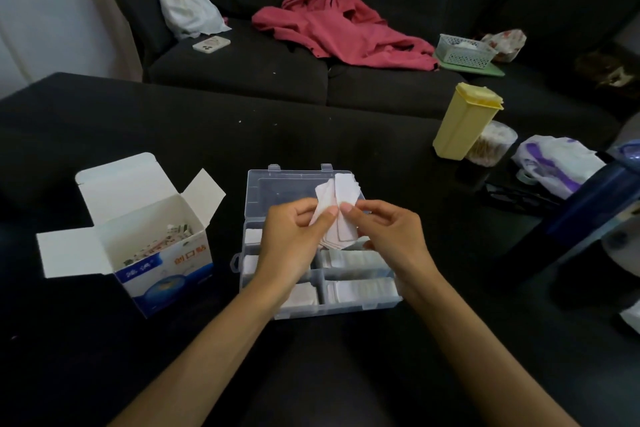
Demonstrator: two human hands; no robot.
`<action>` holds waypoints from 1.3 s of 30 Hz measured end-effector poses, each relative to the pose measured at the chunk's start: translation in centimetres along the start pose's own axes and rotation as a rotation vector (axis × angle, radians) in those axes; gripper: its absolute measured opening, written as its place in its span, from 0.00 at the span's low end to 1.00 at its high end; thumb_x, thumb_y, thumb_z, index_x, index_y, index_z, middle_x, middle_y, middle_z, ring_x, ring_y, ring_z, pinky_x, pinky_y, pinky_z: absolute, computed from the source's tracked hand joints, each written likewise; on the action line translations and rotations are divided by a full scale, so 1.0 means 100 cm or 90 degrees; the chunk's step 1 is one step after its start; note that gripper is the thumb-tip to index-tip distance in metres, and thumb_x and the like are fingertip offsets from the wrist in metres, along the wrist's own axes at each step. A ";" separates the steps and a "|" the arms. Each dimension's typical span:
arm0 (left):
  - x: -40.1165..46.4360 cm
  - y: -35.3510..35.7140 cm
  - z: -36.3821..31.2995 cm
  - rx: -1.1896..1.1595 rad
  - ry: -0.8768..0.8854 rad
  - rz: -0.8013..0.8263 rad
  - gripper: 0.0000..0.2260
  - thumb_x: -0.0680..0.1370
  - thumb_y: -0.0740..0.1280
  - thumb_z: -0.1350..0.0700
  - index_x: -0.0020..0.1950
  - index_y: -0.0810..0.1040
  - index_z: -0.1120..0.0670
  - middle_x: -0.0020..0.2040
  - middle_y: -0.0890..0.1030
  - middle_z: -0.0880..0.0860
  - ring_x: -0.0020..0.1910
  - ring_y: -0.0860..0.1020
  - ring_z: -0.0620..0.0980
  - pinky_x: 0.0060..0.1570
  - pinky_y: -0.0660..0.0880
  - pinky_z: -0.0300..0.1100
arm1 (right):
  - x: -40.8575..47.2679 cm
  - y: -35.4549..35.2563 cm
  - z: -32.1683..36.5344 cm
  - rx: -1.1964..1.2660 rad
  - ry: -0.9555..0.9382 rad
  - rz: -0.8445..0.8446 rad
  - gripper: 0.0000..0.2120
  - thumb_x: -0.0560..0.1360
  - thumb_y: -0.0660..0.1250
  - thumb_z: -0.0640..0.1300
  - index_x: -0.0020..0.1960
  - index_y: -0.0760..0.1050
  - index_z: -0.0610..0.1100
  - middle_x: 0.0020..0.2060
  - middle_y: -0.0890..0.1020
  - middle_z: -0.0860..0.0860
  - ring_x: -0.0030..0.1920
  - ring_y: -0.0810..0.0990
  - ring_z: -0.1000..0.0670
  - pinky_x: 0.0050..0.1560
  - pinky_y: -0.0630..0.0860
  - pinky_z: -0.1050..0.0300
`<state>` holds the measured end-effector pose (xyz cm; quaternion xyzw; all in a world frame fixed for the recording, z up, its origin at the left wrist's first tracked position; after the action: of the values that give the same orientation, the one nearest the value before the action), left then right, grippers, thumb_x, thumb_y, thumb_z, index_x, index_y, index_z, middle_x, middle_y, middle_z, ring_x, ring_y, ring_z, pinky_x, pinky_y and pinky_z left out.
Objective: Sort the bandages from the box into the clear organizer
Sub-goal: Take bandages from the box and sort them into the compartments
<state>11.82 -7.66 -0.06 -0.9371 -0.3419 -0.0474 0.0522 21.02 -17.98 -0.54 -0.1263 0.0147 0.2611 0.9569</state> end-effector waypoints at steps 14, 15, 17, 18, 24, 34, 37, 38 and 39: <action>0.005 -0.004 0.016 0.027 -0.161 0.048 0.10 0.76 0.67 0.51 0.56 0.79 0.50 0.43 0.82 0.44 0.43 0.80 0.42 0.39 0.75 0.35 | 0.000 0.005 -0.009 0.168 0.108 0.065 0.10 0.73 0.69 0.42 0.54 0.78 0.46 0.47 0.83 0.48 0.45 0.83 0.53 0.38 0.78 0.64; 0.006 -0.005 0.015 0.041 -0.152 0.045 0.10 0.76 0.68 0.51 0.56 0.79 0.50 0.42 0.81 0.43 0.42 0.80 0.41 0.37 0.74 0.34 | 0.000 0.005 -0.009 0.160 0.104 0.064 0.11 0.73 0.69 0.42 0.55 0.78 0.46 0.47 0.83 0.48 0.45 0.83 0.53 0.36 0.77 0.65; 0.006 -0.007 0.013 0.046 -0.140 0.051 0.10 0.75 0.68 0.52 0.56 0.79 0.49 0.41 0.80 0.42 0.41 0.79 0.40 0.36 0.73 0.33 | -0.001 0.007 -0.009 0.157 0.114 0.071 0.12 0.73 0.69 0.43 0.56 0.79 0.46 0.47 0.83 0.49 0.45 0.83 0.54 0.36 0.77 0.65; 0.006 -0.007 0.012 0.046 -0.134 0.057 0.09 0.75 0.69 0.52 0.55 0.79 0.49 0.41 0.80 0.42 0.41 0.79 0.40 0.36 0.74 0.33 | -0.002 0.009 -0.010 0.152 0.121 0.079 0.12 0.72 0.69 0.45 0.56 0.79 0.45 0.47 0.83 0.50 0.44 0.82 0.54 0.35 0.76 0.66; 0.011 -0.018 0.013 0.079 -0.115 0.009 0.05 0.71 0.73 0.52 0.44 0.78 0.47 0.43 0.82 0.47 0.44 0.81 0.46 0.44 0.80 0.45 | -0.001 0.011 -0.001 0.025 0.019 0.041 0.11 0.72 0.70 0.48 0.53 0.80 0.45 0.41 0.83 0.54 0.38 0.82 0.59 0.33 0.76 0.68; 0.010 -0.024 0.019 -0.117 -0.201 -0.021 0.08 0.71 0.73 0.55 0.45 0.78 0.46 0.45 0.83 0.46 0.45 0.81 0.45 0.42 0.78 0.40 | -0.005 0.019 -0.014 0.443 0.282 0.188 0.13 0.73 0.68 0.40 0.57 0.77 0.41 0.52 0.82 0.42 0.51 0.83 0.47 0.40 0.82 0.60; 0.011 -0.028 0.015 -0.097 -0.176 -0.040 0.09 0.72 0.73 0.55 0.45 0.76 0.44 0.42 0.80 0.43 0.41 0.79 0.41 0.33 0.76 0.33 | -0.006 0.020 -0.014 0.422 0.279 0.216 0.11 0.73 0.68 0.39 0.55 0.78 0.43 0.48 0.84 0.43 0.47 0.84 0.48 0.38 0.81 0.60; 0.011 -0.031 0.014 -0.087 -0.167 -0.050 0.09 0.72 0.73 0.56 0.45 0.76 0.44 0.41 0.80 0.42 0.39 0.79 0.39 0.30 0.75 0.31 | -0.004 0.017 -0.013 0.379 0.260 0.219 0.12 0.73 0.68 0.39 0.57 0.77 0.43 0.49 0.84 0.44 0.48 0.84 0.49 0.40 0.81 0.59; 0.011 -0.033 0.013 -0.078 -0.162 -0.059 0.09 0.72 0.73 0.56 0.46 0.76 0.45 0.40 0.79 0.42 0.38 0.78 0.39 0.29 0.75 0.30 | -0.002 0.010 -0.011 0.296 0.224 0.218 0.14 0.73 0.68 0.41 0.59 0.77 0.44 0.50 0.83 0.46 0.50 0.83 0.50 0.42 0.80 0.59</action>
<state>10.63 -4.25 -0.95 -0.9202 -0.3850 0.0488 -0.0514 20.41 -17.47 -1.88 0.0568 0.2600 0.3819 0.8851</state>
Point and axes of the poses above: each hand's wrist, its own x-axis towards the middle knuckle, its own y-axis out of the palm, z = x × y, the point moved 7 cm from there along x, towards the middle knuckle
